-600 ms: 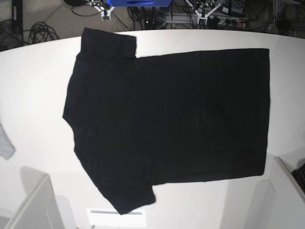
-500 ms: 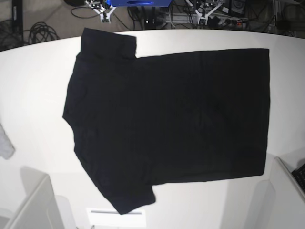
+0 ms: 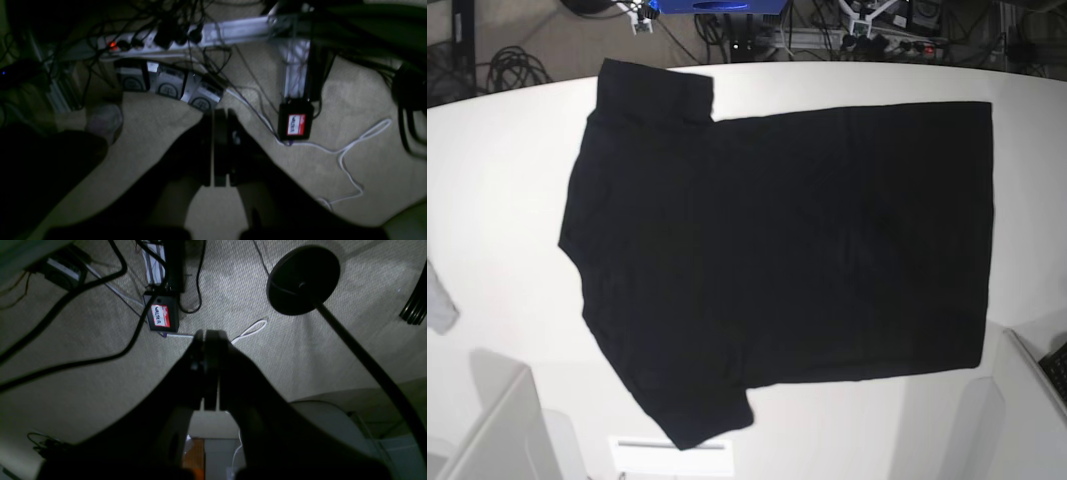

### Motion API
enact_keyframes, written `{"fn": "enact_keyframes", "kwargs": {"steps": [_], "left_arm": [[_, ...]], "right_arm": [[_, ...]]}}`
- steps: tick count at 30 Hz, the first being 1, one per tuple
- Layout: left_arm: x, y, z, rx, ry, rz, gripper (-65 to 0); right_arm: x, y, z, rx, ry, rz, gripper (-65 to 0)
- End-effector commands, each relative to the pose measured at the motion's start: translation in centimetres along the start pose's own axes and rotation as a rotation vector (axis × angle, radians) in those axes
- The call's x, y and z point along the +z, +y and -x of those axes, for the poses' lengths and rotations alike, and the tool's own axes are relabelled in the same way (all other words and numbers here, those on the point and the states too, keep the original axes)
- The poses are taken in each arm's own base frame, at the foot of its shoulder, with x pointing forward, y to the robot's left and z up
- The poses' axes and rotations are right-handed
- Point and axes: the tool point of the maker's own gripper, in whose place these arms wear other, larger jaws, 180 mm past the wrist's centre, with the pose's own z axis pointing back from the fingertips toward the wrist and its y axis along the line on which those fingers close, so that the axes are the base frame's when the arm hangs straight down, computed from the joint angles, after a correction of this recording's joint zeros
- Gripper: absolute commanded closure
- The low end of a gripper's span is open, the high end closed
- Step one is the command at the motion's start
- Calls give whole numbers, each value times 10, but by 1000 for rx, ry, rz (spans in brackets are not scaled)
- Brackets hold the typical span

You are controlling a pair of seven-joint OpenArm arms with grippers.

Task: Fold the T-shirt properly
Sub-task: 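Move both grippers toward the shirt's shoulder corners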

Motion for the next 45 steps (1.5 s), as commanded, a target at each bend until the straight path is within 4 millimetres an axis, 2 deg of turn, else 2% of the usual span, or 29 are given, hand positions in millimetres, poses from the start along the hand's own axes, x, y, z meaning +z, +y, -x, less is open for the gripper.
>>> {"fn": "enact_keyframes", "kwargs": {"steps": [1,7,12,15,17,21,23,25,28,31,37,41,42,45], "left_arm": [[5,7,8,-11,2,-13,0],[31,20,25,-40,-34,-27,0],[54,32,35,-71,-63,-36,0],[69,32,36,-76,-90,-33,0],[81,45,33,-55,-112,-66,0],[98,75,24,-22,-151,-141,0],[105,90,21,-8,-166,-178,0],[111,96,18,-6,-180,-192,0],[125,95,7,-20,-220,-192,0],[143,93,-16,-54,-292,-176,0],[192,86,-65,37,-453,-106,0],[225,75,-91,48,-541,-71,0],[230,72,-97,46,-559,-65,0],[237,70,-108,44,-590,-59,0]], "right_arm": [[3,-1,11,-3,6,2,0],[16,2,38,-5,-3,2,0],[28,4,48,-50,-18,-2,0],[38,4,51,-115,-2,-14,0],[47,-6,49,-124,-13,-6,0],[71,-9,45,-147,-48,-17,0],[85,-22,44,-182,-71,9,0],[98,-33,44,-206,-86,35,0],[119,-47,33,-219,-135,65,0],[143,-64,15,-227,-213,102,0],[187,-85,-23,-216,-360,153,0],[211,-95,-55,-209,-463,178,0],[218,-95,-68,-206,-501,177,0],[231,-91,-101,-198,-592,167,0]]}}
